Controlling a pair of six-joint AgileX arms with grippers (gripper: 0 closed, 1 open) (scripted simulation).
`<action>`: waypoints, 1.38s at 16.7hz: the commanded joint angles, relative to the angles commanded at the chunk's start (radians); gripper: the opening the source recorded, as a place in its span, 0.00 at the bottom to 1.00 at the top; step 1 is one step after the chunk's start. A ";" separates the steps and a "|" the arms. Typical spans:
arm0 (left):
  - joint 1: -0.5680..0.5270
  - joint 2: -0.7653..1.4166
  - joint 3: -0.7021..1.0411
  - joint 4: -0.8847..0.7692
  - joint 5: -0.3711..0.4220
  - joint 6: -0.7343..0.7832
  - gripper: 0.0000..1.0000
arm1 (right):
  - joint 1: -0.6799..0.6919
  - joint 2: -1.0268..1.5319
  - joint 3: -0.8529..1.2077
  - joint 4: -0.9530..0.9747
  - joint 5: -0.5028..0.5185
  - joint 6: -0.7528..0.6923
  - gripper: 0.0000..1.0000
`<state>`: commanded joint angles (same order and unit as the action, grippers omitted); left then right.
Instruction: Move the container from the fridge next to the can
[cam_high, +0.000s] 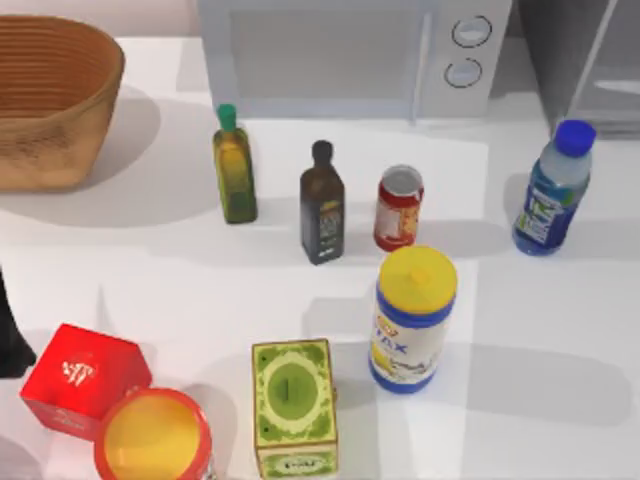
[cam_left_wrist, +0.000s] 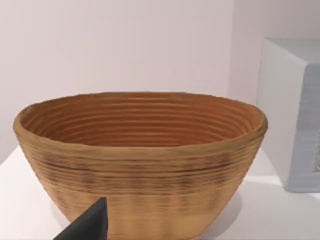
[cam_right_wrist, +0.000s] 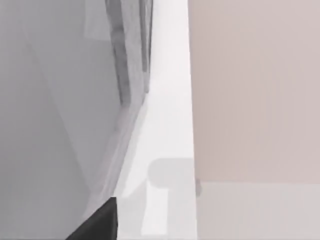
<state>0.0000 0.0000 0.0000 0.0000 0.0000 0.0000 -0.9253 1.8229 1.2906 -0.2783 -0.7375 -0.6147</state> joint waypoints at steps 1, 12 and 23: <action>0.000 0.000 0.000 0.000 0.000 0.000 1.00 | 0.021 -0.005 -0.009 0.015 0.019 0.022 1.00; 0.000 0.000 0.000 0.000 0.000 0.000 1.00 | 0.687 -0.104 -0.198 0.204 0.548 0.426 1.00; 0.000 0.000 0.000 0.000 0.000 0.000 1.00 | 0.885 -0.194 -0.291 0.327 0.720 0.603 1.00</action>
<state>0.0000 0.0000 0.0000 0.0000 0.0000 0.0000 -0.0404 1.6290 0.9999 0.0482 -0.0172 -0.0118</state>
